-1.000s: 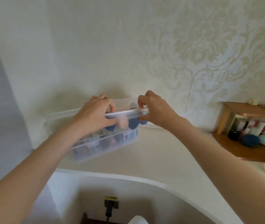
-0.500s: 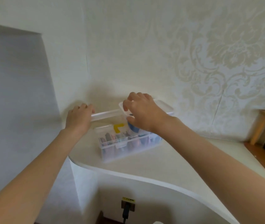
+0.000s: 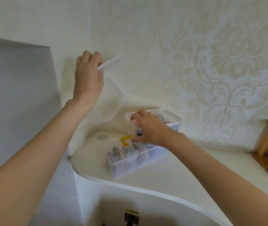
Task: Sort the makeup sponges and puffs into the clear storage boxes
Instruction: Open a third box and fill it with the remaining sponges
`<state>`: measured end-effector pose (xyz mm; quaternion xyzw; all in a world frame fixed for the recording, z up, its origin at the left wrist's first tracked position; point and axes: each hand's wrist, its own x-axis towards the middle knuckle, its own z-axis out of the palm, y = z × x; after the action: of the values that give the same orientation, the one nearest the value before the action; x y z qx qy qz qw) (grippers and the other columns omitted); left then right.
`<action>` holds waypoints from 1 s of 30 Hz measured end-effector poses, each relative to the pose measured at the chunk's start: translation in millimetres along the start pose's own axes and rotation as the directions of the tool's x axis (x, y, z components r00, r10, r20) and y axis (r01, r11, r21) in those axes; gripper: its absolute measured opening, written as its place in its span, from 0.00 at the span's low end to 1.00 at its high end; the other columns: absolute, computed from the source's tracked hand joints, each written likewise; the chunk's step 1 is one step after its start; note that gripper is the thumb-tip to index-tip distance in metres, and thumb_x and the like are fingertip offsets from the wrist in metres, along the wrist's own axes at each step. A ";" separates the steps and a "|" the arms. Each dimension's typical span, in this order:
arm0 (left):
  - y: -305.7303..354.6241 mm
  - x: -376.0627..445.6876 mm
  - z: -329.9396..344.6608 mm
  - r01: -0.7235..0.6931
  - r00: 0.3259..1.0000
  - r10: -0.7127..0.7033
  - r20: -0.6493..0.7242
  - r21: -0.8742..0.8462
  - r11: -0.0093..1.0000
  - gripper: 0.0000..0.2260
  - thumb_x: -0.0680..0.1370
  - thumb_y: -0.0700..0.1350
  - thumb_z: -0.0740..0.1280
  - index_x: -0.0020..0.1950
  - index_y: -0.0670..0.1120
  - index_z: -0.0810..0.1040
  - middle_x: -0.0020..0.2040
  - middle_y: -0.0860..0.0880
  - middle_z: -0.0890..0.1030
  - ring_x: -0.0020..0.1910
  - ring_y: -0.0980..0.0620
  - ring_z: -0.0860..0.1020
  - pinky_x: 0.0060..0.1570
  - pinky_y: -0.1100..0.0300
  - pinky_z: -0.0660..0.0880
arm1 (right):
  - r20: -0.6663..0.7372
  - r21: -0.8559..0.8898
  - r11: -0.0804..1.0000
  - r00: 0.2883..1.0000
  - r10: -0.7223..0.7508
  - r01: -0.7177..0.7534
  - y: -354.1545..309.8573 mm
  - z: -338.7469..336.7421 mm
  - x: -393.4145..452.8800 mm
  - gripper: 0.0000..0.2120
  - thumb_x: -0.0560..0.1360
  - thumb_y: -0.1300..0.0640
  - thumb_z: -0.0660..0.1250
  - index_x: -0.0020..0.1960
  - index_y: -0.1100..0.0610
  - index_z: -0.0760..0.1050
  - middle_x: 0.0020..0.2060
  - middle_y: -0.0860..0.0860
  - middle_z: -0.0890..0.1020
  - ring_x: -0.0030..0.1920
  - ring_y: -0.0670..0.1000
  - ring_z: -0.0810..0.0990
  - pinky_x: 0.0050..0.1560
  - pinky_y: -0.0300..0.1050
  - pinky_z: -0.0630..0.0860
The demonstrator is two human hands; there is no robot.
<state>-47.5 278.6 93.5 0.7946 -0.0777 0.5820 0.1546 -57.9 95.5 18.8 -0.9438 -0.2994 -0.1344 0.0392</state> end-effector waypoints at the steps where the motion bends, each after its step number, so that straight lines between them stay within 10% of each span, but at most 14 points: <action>1: 9.9 4.6 -1.8 -0.014 0.999 0.013 -0.029 -0.037 0.999 0.04 0.74 0.31 0.60 0.45 0.36 0.73 0.49 0.34 0.73 0.48 0.38 0.72 0.41 0.58 0.60 | 0.008 0.048 0.999 1.000 0.008 -0.008 1.8 -4.3 -1.4 0.33 0.70 0.46 0.71 0.69 0.56 0.63 0.65 0.54 0.68 0.65 0.55 0.68 0.65 0.48 0.64; 6: 62.4 21.4 -9.9 -0.067 0.984 0.022 -0.176 -0.258 0.964 0.04 0.75 0.33 0.59 0.44 0.35 0.72 0.46 0.36 0.73 0.43 0.49 0.66 0.40 0.67 0.57 | -0.279 0.411 0.907 0.934 0.222 -0.092 20.8 -40.8 -7.1 0.33 0.72 0.51 0.70 0.71 0.58 0.62 0.69 0.54 0.66 0.67 0.52 0.68 0.63 0.35 0.62; 9: 98.1 32.1 -12.4 -0.102 0.966 0.001 -0.260 -0.376 0.921 0.04 0.75 0.34 0.59 0.45 0.35 0.72 0.43 0.43 0.72 0.42 0.50 0.67 0.37 0.67 0.60 | -0.445 0.341 0.938 0.867 0.224 -0.067 40.3 -70.0 -19.4 0.35 0.70 0.53 0.72 0.72 0.53 0.60 0.72 0.53 0.60 0.71 0.54 0.62 0.69 0.43 0.60; 15: 171.3 54.6 5.3 0.013 0.982 -0.144 -0.124 -0.714 0.700 0.08 0.76 0.37 0.60 0.40 0.48 0.65 0.37 0.58 0.64 0.34 0.63 0.68 0.37 0.76 0.64 | -0.347 -0.166 0.933 0.905 0.247 -0.319 86.8 -103.7 -82.9 0.16 0.74 0.59 0.68 0.61 0.52 0.75 0.63 0.50 0.74 0.71 0.51 0.63 0.74 0.56 0.45; 21: 247.9 5.2 71.0 0.197 0.961 0.048 0.274 -0.793 0.576 0.17 0.75 0.37 0.63 0.34 0.54 0.61 0.33 0.57 0.68 0.33 0.62 0.67 0.35 0.74 0.63 | 0.028 -0.246 0.825 0.847 0.531 -0.509 99.7 -117.4 -186.3 0.13 0.74 0.62 0.60 0.35 0.49 0.76 0.35 0.47 0.77 0.40 0.51 0.75 0.55 0.45 0.65; 23: 267.1 -24.9 90.8 0.305 0.903 0.098 0.417 -0.786 0.538 0.15 0.75 0.38 0.64 0.34 0.53 0.64 0.32 0.56 0.69 0.33 0.58 0.68 0.34 0.71 0.63 | 0.184 -0.142 0.830 0.810 0.557 -0.539 102.7 -101.5 -213.7 0.08 0.74 0.61 0.63 0.40 0.55 0.79 0.40 0.52 0.82 0.45 0.55 0.80 0.55 0.45 0.71; 27: 280.5 -80.0 124.2 0.416 0.776 0.096 0.624 -0.620 0.665 0.02 0.75 0.40 0.65 0.47 0.46 0.75 0.44 0.46 0.77 0.45 0.47 0.74 0.39 0.69 0.67 | 0.360 0.000 0.852 0.795 0.488 -0.523 105.0 -61.4 -236.1 0.10 0.75 0.58 0.66 0.55 0.52 0.80 0.57 0.46 0.80 0.60 0.48 0.76 0.66 0.41 0.65; 30: 281.5 -97.9 137.3 0.286 0.700 0.084 0.709 -0.387 0.877 0.15 0.77 0.42 0.64 0.64 0.47 0.71 0.62 0.42 0.71 0.62 0.40 0.68 0.59 0.55 0.65 | 0.389 0.076 0.816 0.771 0.504 -0.573 105.9 -38.4 -231.9 0.15 0.76 0.60 0.65 0.63 0.56 0.76 0.63 0.50 0.76 0.65 0.51 0.72 0.62 0.39 0.64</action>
<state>-39.7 -37.7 6.6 0.8968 -0.2240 0.1860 0.3331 -187.7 -125.6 -7.9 -0.9899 -0.0286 0.0822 0.1122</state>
